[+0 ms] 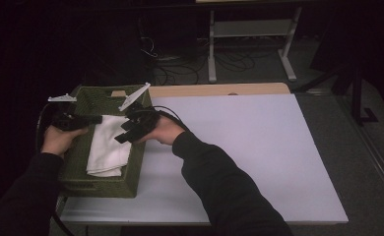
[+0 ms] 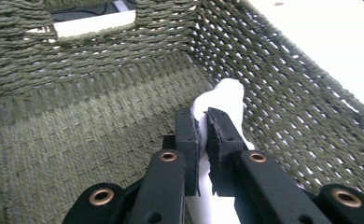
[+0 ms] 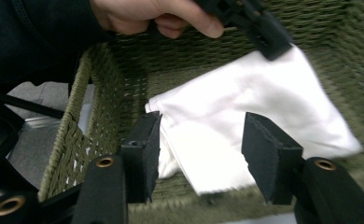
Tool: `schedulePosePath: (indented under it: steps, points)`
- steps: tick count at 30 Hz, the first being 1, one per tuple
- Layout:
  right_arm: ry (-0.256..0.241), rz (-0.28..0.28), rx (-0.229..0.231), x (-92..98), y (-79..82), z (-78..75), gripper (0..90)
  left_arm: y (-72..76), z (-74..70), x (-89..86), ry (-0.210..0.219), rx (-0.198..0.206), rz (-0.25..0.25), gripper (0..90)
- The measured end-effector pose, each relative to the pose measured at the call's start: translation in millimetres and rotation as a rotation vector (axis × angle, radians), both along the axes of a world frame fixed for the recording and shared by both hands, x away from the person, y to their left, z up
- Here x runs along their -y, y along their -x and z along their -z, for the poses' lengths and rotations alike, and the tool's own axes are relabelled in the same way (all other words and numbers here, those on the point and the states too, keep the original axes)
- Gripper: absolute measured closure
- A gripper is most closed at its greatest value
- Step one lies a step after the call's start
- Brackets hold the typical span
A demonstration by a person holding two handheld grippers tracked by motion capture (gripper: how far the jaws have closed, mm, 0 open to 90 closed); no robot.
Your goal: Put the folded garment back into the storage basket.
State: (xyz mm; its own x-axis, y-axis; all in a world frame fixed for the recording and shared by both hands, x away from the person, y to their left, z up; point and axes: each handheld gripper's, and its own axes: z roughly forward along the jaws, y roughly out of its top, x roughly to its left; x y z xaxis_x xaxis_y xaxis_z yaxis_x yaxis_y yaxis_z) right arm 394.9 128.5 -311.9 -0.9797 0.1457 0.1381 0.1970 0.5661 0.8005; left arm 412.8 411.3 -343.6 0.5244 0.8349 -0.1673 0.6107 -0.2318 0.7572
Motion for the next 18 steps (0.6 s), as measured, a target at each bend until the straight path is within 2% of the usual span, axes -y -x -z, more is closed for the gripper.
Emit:
schedulePosePath:
  steps: [10, 13, 15, 18]
  points:
    - [-0.003, 0.074, 0.020, 37.4, -6.8, -5.7, 39.8, -8.7, 5.8, -6.9, -0.031, -0.023, -0.050, 82.0]
    - [-0.007, 0.096, 0.018, 48.1, -8.3, -5.0, 38.6, -9.6, 6.6, -8.5, -0.045, -0.023, -0.082, 77.9]
    - [-0.005, 0.108, 0.019, 54.4, -8.8, -4.1, 37.8, -9.3, 5.3, -10.2, -0.047, -0.013, -0.106, 71.1]
    - [-0.005, 0.130, 0.014, 63.0, -9.5, -3.3, 37.3, -8.1, 2.9, -12.3, -0.040, -0.003, -0.116, 67.5]
